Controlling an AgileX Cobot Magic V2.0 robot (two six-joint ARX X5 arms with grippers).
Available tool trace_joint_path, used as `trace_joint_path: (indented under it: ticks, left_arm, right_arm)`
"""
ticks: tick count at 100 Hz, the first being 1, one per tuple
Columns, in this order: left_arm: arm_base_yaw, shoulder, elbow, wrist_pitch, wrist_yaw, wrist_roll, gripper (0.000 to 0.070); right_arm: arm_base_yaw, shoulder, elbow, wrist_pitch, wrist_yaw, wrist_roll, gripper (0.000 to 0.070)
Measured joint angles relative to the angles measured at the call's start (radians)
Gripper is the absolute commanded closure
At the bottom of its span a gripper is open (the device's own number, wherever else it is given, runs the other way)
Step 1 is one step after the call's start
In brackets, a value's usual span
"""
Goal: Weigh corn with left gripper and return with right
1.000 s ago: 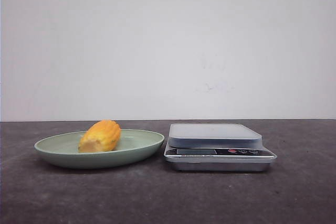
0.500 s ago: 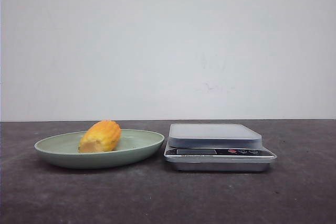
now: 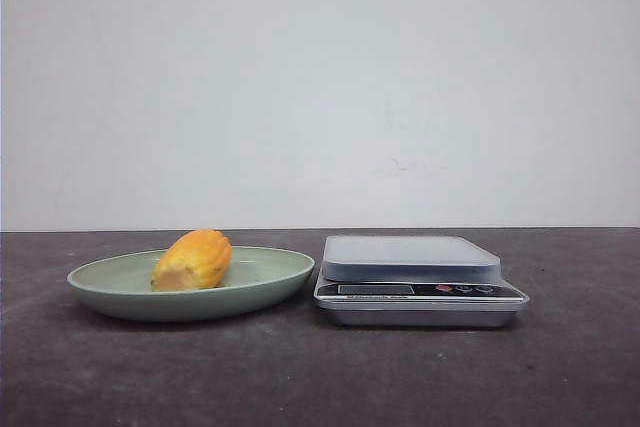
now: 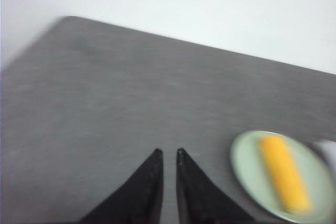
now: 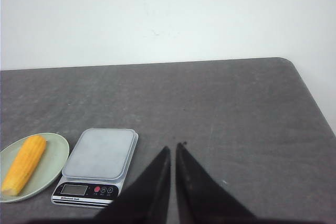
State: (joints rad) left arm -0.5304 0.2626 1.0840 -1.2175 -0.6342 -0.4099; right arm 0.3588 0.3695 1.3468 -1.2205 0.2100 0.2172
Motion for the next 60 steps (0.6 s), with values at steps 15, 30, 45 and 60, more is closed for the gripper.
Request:
trace_joint_path:
  ticks: [15, 30, 45, 60]
  left_arm:
    - [0.203, -0.05, -0.145, 0.166, 0.053, 0.06, 0.07]
    - [0.341, -0.131, -0.373, 0.478, 0.29, 0.162, 0.07]
    - [0.417, -0.203, -0.62, 0.752, 0.457, 0.216, 0.07]
    - [0.459, -0.259, -0.852, 0.912, 0.517, 0.217, 0.07]
  right_arm:
    - [0.0, 0.0, 0.0, 0.0, 0.0, 0.0, 0.0689]
    - [0.0, 0.0, 0.0, 0.001, 0.0, 0.0, 0.069]
    - [0.0, 0.0, 0.0, 0.002, 0.0, 0.0, 0.0689]
    - [0.0, 0.0, 0.0, 0.002, 0.0, 0.0, 0.069]
